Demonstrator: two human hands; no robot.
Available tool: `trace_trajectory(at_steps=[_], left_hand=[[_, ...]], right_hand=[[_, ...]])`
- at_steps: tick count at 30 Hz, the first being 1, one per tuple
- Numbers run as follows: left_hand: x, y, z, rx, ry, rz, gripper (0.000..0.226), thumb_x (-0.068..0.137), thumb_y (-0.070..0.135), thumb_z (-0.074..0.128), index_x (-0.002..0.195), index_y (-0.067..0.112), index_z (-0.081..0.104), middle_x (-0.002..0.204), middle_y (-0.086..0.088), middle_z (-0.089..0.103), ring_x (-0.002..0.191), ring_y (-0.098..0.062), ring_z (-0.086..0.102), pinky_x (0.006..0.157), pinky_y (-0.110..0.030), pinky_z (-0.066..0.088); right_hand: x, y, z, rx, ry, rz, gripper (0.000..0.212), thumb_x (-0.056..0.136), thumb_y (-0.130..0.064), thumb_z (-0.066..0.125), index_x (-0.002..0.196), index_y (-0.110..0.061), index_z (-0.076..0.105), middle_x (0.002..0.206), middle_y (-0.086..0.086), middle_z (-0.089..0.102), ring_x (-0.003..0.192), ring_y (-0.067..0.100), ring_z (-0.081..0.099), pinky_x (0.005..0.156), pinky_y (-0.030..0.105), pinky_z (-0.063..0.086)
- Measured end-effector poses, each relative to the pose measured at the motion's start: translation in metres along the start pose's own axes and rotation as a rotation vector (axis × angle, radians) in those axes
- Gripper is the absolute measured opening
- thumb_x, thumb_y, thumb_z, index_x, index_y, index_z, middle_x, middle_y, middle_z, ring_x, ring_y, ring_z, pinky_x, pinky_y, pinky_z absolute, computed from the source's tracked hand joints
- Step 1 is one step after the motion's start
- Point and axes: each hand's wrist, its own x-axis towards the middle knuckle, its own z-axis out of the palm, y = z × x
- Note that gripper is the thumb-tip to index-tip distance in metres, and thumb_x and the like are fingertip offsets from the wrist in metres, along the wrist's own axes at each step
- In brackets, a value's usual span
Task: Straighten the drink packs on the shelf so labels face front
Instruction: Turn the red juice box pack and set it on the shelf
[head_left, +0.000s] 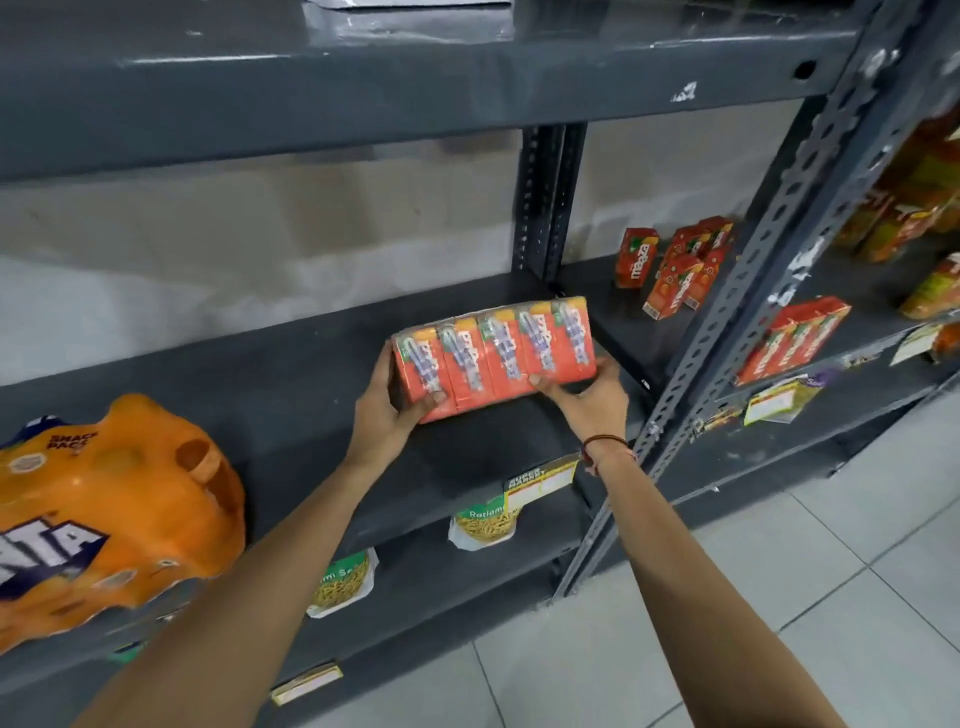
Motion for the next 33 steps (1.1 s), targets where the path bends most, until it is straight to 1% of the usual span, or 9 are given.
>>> trace_trajectory(at_steps=[2, 6, 12, 16, 19, 23, 27, 30, 33], left_hand=[[-0.008, -0.002, 0.003, 0.039, 0.031, 0.025, 0.093, 0.073, 0.036, 0.072, 0.148, 0.021, 0.02, 0.127, 0.013, 0.051, 0.108, 0.018, 0.047, 0.092, -0.001, 0.035], [-0.02, -0.005, 0.017, 0.068, 0.163, -0.027, 0.083, 0.077, 0.021, 0.074, 0.145, 0.017, 0.027, 0.136, -0.004, 0.054, 0.124, -0.018, 0.051, 0.107, -0.037, 0.039], [-0.057, 0.011, 0.061, -0.052, 0.422, -0.128, 0.08, 0.082, 0.02, 0.069, 0.145, 0.008, 0.021, 0.149, -0.014, 0.032, 0.137, -0.027, 0.037, 0.112, -0.048, 0.033], [-0.076, 0.028, 0.094, -0.153, 0.228, -0.07, 0.071, 0.086, 0.021, 0.063, 0.145, 0.013, 0.025, 0.148, -0.002, 0.039, 0.136, -0.011, 0.037, 0.113, -0.042, 0.033], [-0.07, 0.043, 0.105, -0.138, 0.038, -0.13, 0.085, 0.088, 0.028, 0.062, 0.15, 0.012, 0.006, 0.148, 0.008, 0.031, 0.126, 0.01, 0.04, 0.11, -0.018, 0.021], [-0.049, 0.052, 0.099, -0.295, -0.072, -0.221, 0.106, 0.08, 0.039, 0.069, 0.149, 0.019, -0.009, 0.153, 0.001, 0.032, 0.139, -0.014, 0.032, 0.113, -0.029, 0.022], [-0.009, 0.051, 0.063, -0.347, -0.149, -0.203, 0.099, 0.073, 0.043, 0.073, 0.148, 0.023, 0.012, 0.142, 0.001, 0.047, 0.127, -0.013, 0.047, 0.113, -0.036, 0.027], [0.024, 0.066, 0.034, -0.481, -0.185, -0.259, 0.05, 0.091, 0.038, 0.051, 0.132, 0.01, 0.043, 0.108, 0.0, 0.064, 0.089, -0.001, 0.065, 0.104, -0.038, 0.04], [0.031, 0.074, 0.008, -0.39, -0.336, -0.283, 0.039, 0.095, 0.049, 0.033, 0.103, 0.024, 0.061, 0.085, 0.007, 0.071, 0.073, -0.003, 0.068, 0.074, -0.023, 0.05]], right_hand=[[-0.009, 0.005, -0.005, -0.055, 0.005, 0.01, 0.072, 0.057, -0.043, 0.085, 0.105, -0.005, 0.046, 0.103, 0.013, 0.065, 0.094, 0.027, 0.061, 0.074, 0.03, 0.045], [-0.021, 0.017, -0.01, -0.198, -0.048, 0.041, 0.066, 0.063, -0.041, 0.082, 0.102, -0.002, 0.046, 0.101, 0.018, 0.063, 0.094, 0.034, 0.061, 0.072, 0.037, 0.048], [-0.024, 0.001, -0.023, 0.101, -0.081, 0.019, 0.063, 0.071, -0.035, 0.078, 0.121, -0.01, 0.049, 0.104, -0.004, 0.061, 0.09, 0.009, 0.058, 0.082, 0.022, 0.043], [0.0, -0.01, -0.022, 0.429, -0.185, 0.187, 0.093, 0.064, -0.074, 0.061, 0.135, -0.018, 0.041, 0.111, 0.003, 0.067, 0.096, 0.018, 0.068, 0.09, 0.038, 0.054], [0.014, -0.009, -0.022, 0.517, -0.296, 0.291, 0.102, 0.049, -0.087, 0.056, 0.124, -0.017, 0.053, 0.106, 0.011, 0.071, 0.092, 0.026, 0.071, 0.086, 0.044, 0.056], [0.002, -0.018, -0.025, 0.429, -0.25, 0.229, 0.068, 0.082, -0.068, 0.043, 0.113, -0.009, 0.057, 0.095, 0.008, 0.072, 0.078, 0.016, 0.072, 0.076, 0.033, 0.057], [-0.042, -0.011, -0.019, 0.414, -0.095, 0.18, 0.057, 0.079, -0.071, 0.044, 0.092, -0.019, 0.063, 0.101, 0.004, 0.067, 0.093, 0.014, 0.064, 0.095, 0.035, 0.047], [-0.091, -0.014, 0.005, 0.463, -0.046, 0.135, 0.041, 0.09, -0.048, 0.046, 0.109, -0.015, 0.063, 0.106, 0.0, 0.063, 0.097, 0.01, 0.059, 0.103, 0.038, 0.042], [-0.142, -0.029, 0.041, 0.401, -0.116, 0.049, 0.048, 0.089, -0.049, 0.05, 0.131, -0.026, 0.049, 0.105, -0.024, 0.056, 0.094, -0.01, 0.053, 0.088, 0.007, 0.042]])
